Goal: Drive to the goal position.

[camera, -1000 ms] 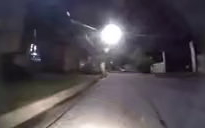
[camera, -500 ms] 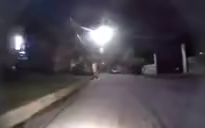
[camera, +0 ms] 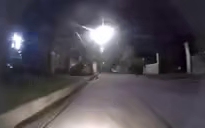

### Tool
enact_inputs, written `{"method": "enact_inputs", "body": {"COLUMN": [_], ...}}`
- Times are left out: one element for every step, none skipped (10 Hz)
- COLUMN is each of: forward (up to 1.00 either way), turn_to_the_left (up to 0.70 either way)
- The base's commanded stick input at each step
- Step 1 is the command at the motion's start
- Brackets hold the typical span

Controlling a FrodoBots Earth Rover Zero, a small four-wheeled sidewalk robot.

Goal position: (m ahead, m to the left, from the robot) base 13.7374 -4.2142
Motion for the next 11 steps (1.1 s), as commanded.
{"method": "enact_inputs", "body": {"forward": [0.7,0.7,0.7,0.7,0.7,0.7,0.7,0.7,0.7,0.7,0.7], "turn_to_the_left": [0.0,0.0,0.0,0.0,0.0,-0.17,-0.35,-0.35,-0.35,-0.35,-0.35]}}
